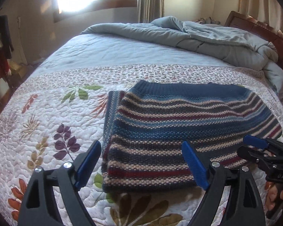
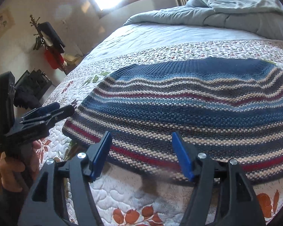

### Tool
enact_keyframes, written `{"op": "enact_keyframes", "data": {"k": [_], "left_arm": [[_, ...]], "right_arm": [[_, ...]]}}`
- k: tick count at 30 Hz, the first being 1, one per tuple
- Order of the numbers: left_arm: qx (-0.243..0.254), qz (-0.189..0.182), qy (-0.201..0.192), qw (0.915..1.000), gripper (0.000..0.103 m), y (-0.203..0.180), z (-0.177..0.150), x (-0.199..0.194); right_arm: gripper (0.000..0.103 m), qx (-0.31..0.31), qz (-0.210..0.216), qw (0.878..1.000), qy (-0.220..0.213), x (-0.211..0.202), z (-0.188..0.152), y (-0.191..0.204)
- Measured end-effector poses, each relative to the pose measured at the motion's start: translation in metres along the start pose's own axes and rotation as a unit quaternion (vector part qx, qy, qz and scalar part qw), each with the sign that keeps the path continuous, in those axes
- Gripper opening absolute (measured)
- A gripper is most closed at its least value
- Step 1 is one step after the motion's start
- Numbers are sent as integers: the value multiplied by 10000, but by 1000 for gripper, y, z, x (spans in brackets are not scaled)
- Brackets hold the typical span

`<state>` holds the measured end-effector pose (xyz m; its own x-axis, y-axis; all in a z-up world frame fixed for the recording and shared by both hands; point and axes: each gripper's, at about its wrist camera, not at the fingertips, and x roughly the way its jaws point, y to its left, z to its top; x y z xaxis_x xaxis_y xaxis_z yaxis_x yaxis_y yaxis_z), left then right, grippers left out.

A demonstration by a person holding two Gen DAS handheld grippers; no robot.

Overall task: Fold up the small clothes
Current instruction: 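Move both open grippers back above the folded sweater rectangle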

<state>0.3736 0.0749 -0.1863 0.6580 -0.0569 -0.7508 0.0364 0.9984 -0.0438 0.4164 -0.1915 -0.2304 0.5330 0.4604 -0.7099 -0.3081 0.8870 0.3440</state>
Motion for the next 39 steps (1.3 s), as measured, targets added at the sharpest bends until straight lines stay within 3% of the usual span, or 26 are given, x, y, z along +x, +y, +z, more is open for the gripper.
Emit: {"op": "enact_keyframes", "data": {"k": [9, 18, 26, 30, 32, 35, 39], "left_arm": [[-86, 97, 242, 9996, 88, 8, -8, 13], [-7, 310, 411, 9987, 88, 10, -7, 14], [-379, 221, 592, 9973, 89, 31, -2, 24], [-737, -220, 689, 9947, 89, 48, 6, 30], [-1123, -649, 815, 9882, 89, 64, 10, 39], [-1305, -921, 1031, 9818, 89, 77, 21, 54], [-1837, -1578, 1401, 9601, 89, 97, 31, 81]], "right_arm": [[70, 78, -181, 9993, -308, -9, -2, -20], [72, 240, -80, 9993, -284, -9, 0, -24], [73, 355, -89, 9989, -294, -11, 1, -29], [73, 358, -86, 9991, -214, -7, -2, -30], [73, 400, -63, 9990, -175, -6, -2, -30], [73, 423, -24, 9990, -169, -7, -2, -30], [74, 480, 53, 9986, -202, -10, 0, -31]]}}
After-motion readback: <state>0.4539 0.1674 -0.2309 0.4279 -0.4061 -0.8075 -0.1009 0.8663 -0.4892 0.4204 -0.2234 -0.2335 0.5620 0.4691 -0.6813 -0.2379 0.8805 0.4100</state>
